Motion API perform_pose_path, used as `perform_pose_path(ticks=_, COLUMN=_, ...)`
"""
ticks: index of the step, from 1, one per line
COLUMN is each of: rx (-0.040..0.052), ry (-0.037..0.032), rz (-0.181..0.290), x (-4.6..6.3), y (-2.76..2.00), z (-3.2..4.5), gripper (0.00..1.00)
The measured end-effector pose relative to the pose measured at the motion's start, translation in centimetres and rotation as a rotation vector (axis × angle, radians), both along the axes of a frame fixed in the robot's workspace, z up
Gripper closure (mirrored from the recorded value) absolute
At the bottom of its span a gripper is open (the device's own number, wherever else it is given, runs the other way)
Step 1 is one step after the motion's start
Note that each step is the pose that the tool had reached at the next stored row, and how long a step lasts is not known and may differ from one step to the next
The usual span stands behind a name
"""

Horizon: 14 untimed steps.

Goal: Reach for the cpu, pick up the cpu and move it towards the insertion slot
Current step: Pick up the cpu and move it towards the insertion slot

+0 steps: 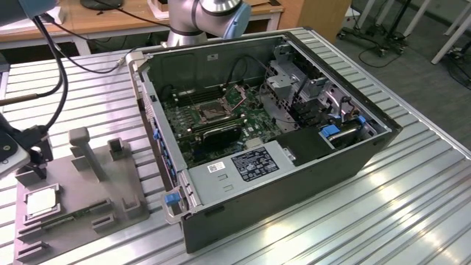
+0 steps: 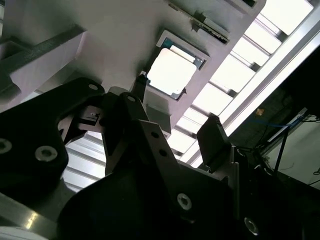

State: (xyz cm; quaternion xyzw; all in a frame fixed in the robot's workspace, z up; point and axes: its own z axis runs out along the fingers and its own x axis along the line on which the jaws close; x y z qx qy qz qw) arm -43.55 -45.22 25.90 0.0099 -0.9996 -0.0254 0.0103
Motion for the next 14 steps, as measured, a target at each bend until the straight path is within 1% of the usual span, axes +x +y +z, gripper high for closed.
perform_pose_path(ticks=4, rx=0.0000, ry=-0.0001, rz=0.000, x=0.00, y=0.14, z=-0.29, gripper=0.32)
perform_pose_path(ticks=10, rx=-0.0001, ry=0.0000, rz=0.000, x=0.00, y=0.15, z=-0.34, gripper=0.32)
perform_pose_path(ticks=14, rx=-0.0001, ry=0.0000, rz=0.000, x=0.00, y=0.15, z=-0.78, gripper=0.32)
